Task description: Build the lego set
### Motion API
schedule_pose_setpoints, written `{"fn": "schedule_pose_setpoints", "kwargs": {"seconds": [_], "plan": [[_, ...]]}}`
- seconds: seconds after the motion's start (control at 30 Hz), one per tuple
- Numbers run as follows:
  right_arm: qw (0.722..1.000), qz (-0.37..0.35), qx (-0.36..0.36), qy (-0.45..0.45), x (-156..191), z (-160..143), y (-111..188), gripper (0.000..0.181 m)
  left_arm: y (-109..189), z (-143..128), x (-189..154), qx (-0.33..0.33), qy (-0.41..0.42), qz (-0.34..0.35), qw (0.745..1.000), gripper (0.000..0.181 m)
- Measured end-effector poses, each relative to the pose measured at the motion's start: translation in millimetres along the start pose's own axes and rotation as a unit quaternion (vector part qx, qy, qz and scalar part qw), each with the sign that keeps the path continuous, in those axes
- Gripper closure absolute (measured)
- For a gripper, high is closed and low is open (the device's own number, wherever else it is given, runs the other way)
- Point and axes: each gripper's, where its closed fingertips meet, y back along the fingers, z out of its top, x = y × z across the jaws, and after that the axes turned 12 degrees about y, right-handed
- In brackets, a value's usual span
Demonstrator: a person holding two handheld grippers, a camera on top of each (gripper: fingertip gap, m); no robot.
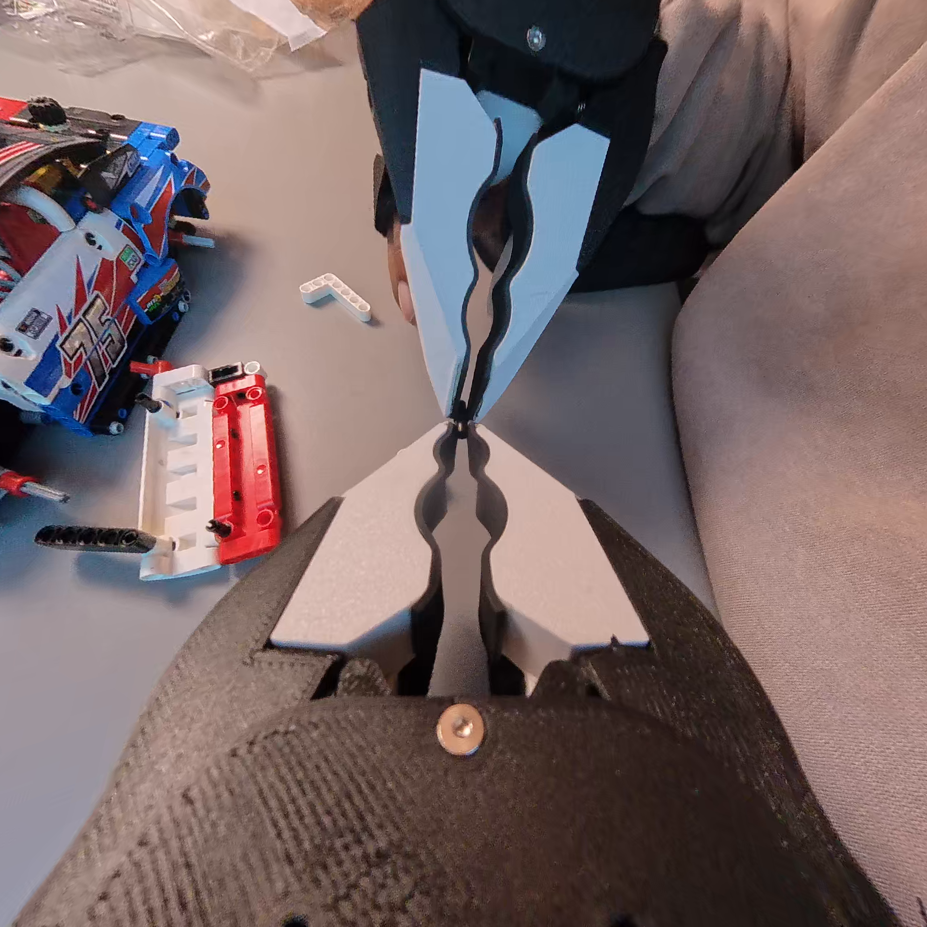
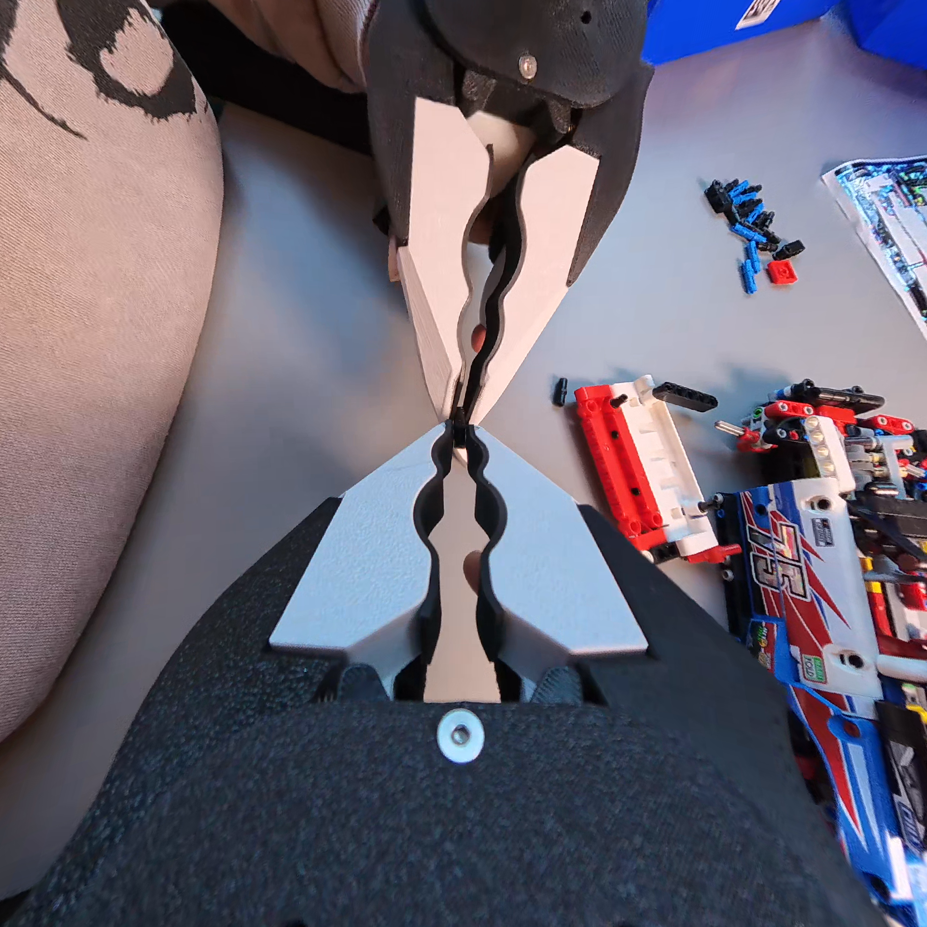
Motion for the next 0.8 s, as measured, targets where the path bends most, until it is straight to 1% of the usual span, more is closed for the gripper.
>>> {"fn": "schedule_pose_setpoints", "kwargs": {"seconds": [0.03,0.13,0.17,0.2,0.27,0.37,0.47,0.53,0.57,0.6,0.63,0.67,0.73,0.8], "plan": [[1.0,-0.002,-0.024,-0.007,-1,4,3,0.18,3,4,-2,-0.016,0.015,-0.017,1.0,0.179],[0.991,-0.014,-0.125,-0.036,-7,25,20,0.176,18,27,-13,-0.089,0.08,-0.099,0.988,0.18],[0.988,-0.018,-0.15,-0.041,-9,32,25,0.172,23,34,-16,-0.108,0.098,-0.121,0.982,0.18],[0.985,-0.025,-0.166,-0.042,-10,38,29,0.173,26,38,-19,-0.12,0.108,-0.139,0.977,0.18],[0.982,-0.04,-0.181,-0.033,-12,45,34,0.177,30,44,-25,-0.135,0.112,-0.158,0.972,0.18],[0.98,-0.046,-0.189,-0.028,-13,49,37,0.18,34,48,-29,-0.146,0.122,-0.177,0.966,0.18],[0.981,-0.045,-0.189,-0.029,-14,50,37,0.18,34,48,-28,-0.146,0.127,-0.179,0.965,0.18],[0.985,-0.04,-0.166,-0.037,-16,44,33,0.18,31,43,-21,-0.127,0.126,-0.149,0.972,0.179],[0.988,-0.039,-0.144,-0.038,-18,37,30,0.181,28,37,-12,-0.104,0.116,-0.116,0.981,0.167],[0.992,-0.029,-0.116,-0.038,-20,29,27,0.181,24,26,1,-0.071,0.1,-0.066,0.99,0.153],[0.996,-0.012,-0.08,-0.042,-20,19,23,0.18,20,13,13,-0.035,0.078,-0.014,0.996,0.146],[0.998,0.005,-0.041,-0.044,-21,9,18,0.18,16,2,20,-0.005,0.058,0.02,0.998,0.142],[0.997,0.051,0.035,-0.035,-15,-8,7,0.18,7,-15,25,0.039,0.037,0.058,0.997,0.142],[0.991,0.086,0.097,-0.015,-11,-19,-2,0.18,-2,-24,27,0.064,0.016,0.088,0.994,0.146]]}}
